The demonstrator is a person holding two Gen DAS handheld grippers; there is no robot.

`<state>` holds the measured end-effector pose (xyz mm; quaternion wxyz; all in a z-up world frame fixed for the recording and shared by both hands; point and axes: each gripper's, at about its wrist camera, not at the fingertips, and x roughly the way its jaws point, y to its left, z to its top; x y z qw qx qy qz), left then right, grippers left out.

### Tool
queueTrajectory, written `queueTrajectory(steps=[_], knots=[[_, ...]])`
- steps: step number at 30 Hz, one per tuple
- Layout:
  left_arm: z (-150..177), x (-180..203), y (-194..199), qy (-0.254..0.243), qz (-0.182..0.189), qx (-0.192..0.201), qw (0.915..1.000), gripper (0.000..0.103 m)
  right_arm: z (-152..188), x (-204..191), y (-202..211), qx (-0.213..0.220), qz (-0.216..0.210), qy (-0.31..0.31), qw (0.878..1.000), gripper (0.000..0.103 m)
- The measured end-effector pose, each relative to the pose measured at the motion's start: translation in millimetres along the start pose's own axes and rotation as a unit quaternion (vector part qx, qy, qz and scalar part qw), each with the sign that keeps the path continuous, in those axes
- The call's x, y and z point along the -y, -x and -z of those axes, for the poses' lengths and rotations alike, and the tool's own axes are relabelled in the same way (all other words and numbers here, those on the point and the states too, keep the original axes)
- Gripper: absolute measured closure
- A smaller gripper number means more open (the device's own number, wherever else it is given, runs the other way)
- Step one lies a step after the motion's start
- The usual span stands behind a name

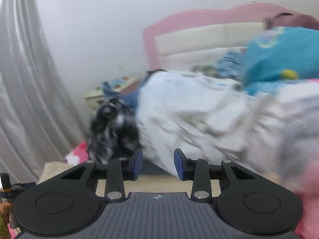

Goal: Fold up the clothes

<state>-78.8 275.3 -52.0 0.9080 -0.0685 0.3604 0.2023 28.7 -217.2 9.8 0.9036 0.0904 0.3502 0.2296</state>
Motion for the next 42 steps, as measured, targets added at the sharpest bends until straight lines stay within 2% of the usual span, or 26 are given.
queueTrajectory(steps=[3,5,9,11,15,19,20,22,23,24,25,26,30,33,35,37,39,42], knots=[[20,41,12,-0.041,0.058,-0.026,0.9971,0.043,20,30,44,-0.016,0.053,-0.020,0.998,0.065],[33,74,18,-0.087,0.093,-0.033,0.9913,0.043,35,50,70,-0.029,0.089,-0.036,0.995,0.065],[50,131,16,-0.173,0.132,-0.038,0.9754,0.043,85,90,47,-0.074,0.151,-0.107,0.980,0.065],[54,154,8,-0.202,0.140,-0.052,0.9680,0.044,97,101,41,-0.073,0.172,-0.106,0.977,0.065],[59,174,-12,-0.219,0.154,-0.099,0.9584,0.044,96,105,21,-0.051,0.182,-0.057,0.980,0.065],[64,177,-19,-0.218,0.146,-0.108,0.9590,0.044,84,95,-15,-0.034,0.166,0.034,0.985,0.065],[64,177,-18,-0.212,0.147,-0.109,0.9599,0.044,84,97,-28,-0.042,0.165,0.048,0.984,0.066],[64,175,-18,-0.204,0.149,-0.113,0.9609,0.044,89,110,-55,-0.071,0.188,0.069,0.977,0.068],[63,174,-17,-0.200,0.150,-0.116,0.9613,0.044,92,121,-64,-0.085,0.208,0.064,0.972,0.064],[62,172,-16,-0.196,0.151,-0.119,0.9617,0.044,92,135,-62,-0.078,0.210,0.034,0.974,0.056],[59,170,-14,-0.190,0.152,-0.123,0.9623,0.044,91,146,-59,-0.072,0.213,0.006,0.974,0.057],[54,169,-11,-0.181,0.153,-0.125,0.9634,0.044,88,149,-52,-0.067,0.222,-0.012,0.973,0.073],[45,136,18,-0.104,0.159,-0.128,0.9733,0.043,84,152,-11,-0.050,0.259,-0.052,0.963,0.071],[49,96,47,-0.033,0.144,-0.130,0.9805,0.043,83,143,34,-0.024,0.234,-0.066,0.970,0.071],[59,62,66,0.013,0.119,-0.137,0.9833,0.043,81,131,69,0.000,0.218,-0.066,0.974,0.071],[72,30,82,0.061,0.090,-0.151,0.9826,0.043,76,120,107,0.022,0.199,-0.080,0.976,0.069],[88,-3,99,0.112,0.062,-0.164,0.9781,0.043,66,112,145,0.046,0.178,-0.096,0.978,0.066],[115,-51,122,0.192,0.014,-0.183,0.9640,0.043,46,104,202,0.088,0.148,-0.127,0.977,0.061]])
